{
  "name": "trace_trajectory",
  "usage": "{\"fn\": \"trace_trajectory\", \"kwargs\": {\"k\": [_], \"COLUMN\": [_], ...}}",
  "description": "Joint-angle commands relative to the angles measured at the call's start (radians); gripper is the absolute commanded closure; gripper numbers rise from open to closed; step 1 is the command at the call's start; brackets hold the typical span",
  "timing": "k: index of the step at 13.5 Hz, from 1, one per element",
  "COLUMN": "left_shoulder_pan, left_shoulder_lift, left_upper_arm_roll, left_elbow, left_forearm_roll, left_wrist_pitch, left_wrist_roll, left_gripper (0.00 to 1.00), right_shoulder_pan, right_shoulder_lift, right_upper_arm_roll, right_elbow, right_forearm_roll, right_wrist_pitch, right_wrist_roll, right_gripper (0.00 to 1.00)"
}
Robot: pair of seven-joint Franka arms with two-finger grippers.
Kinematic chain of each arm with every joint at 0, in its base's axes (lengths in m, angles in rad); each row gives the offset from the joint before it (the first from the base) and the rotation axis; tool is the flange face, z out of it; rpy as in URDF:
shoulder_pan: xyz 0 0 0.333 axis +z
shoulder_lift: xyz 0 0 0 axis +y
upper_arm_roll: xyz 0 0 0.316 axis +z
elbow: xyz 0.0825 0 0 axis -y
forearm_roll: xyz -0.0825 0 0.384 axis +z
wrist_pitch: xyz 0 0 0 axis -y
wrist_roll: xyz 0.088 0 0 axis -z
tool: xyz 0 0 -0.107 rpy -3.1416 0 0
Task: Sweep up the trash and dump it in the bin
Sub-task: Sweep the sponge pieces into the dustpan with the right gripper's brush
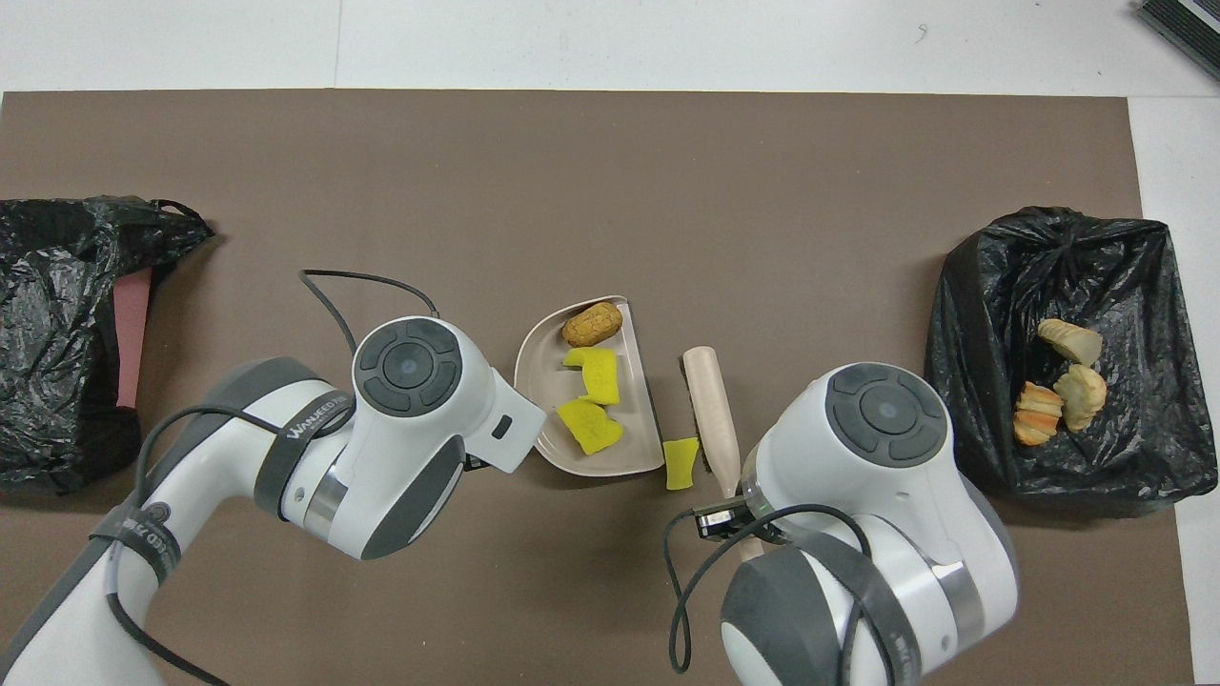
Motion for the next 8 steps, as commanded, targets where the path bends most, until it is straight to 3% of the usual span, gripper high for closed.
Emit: {"fn": "trace_trajectory", "kwargs": {"k": [1, 4, 8], "left_shoulder_pan": [0.019, -0.008, -0.053], "left_shoulder_lift": [-0.011, -0.014, -0.03], "left_upper_arm_roll": [-0.001, 0.001, 0.001], "left_elbow": [-0.027, -0.025, -0.035], "left_forearm_roll": [0.0, 0.002, 0.007], "left_wrist_pitch": [0.041, 0.036, 0.024], "left_wrist_roll": [0.06, 0.116, 0.127], "left_gripper": [1.0, 1.0, 1.0], "right_shoulder_pan": [-0.016, -0.013, -0.005], "right_shoulder_lift": [-0.006, -0.003, 0.016], "right_upper_arm_roll": [0.008, 0.009, 0.009], "right_elbow": [-0.083, -0.104, -0.121], "right_forearm_roll": [-0.061, -0.035, 0.162], "right_wrist_pitch": [0.011, 0.0, 0.077], "right_wrist_roll": [0.001, 0.006, 0.0], "right_gripper": [1.0, 1.0, 1.0]}}
